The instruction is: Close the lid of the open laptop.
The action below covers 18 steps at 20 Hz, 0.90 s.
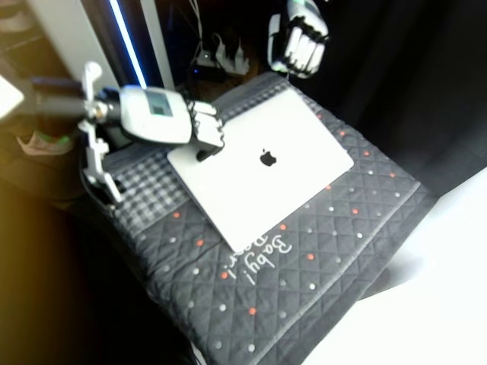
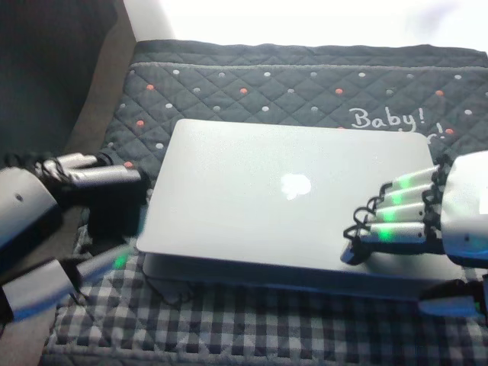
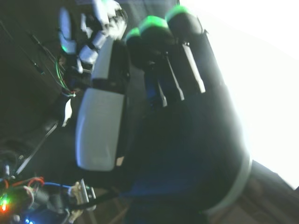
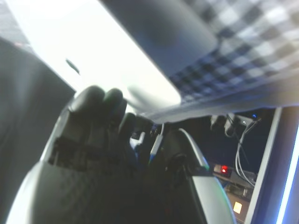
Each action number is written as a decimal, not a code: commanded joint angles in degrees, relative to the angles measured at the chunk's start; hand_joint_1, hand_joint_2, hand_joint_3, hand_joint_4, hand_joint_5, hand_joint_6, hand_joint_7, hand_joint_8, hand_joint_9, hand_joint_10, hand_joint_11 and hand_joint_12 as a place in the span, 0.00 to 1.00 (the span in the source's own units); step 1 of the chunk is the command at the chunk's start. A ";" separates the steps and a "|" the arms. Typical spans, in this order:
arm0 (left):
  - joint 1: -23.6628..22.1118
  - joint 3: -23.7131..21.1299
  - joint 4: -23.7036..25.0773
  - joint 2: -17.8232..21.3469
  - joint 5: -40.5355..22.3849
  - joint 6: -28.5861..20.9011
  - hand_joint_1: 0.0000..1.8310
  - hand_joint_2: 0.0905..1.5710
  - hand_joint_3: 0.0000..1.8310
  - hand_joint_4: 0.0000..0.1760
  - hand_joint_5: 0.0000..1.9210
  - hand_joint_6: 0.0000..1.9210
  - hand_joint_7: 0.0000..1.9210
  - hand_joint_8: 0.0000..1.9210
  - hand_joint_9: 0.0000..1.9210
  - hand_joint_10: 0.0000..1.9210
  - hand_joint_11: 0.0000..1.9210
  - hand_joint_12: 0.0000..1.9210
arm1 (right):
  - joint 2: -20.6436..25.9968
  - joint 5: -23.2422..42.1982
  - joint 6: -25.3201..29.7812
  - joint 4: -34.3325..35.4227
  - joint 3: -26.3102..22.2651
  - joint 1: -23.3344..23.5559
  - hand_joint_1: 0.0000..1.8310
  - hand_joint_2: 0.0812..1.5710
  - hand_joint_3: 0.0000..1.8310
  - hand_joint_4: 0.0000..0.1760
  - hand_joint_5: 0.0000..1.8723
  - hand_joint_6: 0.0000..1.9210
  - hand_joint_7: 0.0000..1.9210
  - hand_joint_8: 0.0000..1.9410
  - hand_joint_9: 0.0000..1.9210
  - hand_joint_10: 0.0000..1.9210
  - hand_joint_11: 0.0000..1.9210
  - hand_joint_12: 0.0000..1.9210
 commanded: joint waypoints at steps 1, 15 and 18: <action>-0.28 0.36 -0.64 0.28 -7.86 0.15 0.54 0.90 0.00 0.00 0.21 0.89 0.29 0.91 0.26 0.79 0.24 0.97 | 0.22 3.16 0.56 1.66 0.40 -0.01 0.14 0.94 0.00 0.00 0.01 0.36 0.12 0.37 0.14 0.70 0.16 0.98; -0.96 2.28 -6.30 -0.30 -12.05 2.00 0.37 0.95 0.00 0.00 0.05 0.38 0.12 0.30 0.11 0.47 0.00 0.77 | -1.16 0.99 1.02 2.44 2.46 -0.98 0.19 0.95 0.00 0.00 0.02 0.34 0.24 0.02 0.18 0.44 0.07 0.93; -1.12 2.40 -6.70 -0.26 -12.12 2.52 0.41 0.95 0.00 0.00 0.06 0.36 0.13 0.30 0.11 0.49 0.01 0.78 | -1.76 0.95 3.15 0.93 2.72 -2.53 0.19 0.96 0.00 0.00 0.05 0.29 0.23 0.00 0.21 0.33 0.11 0.84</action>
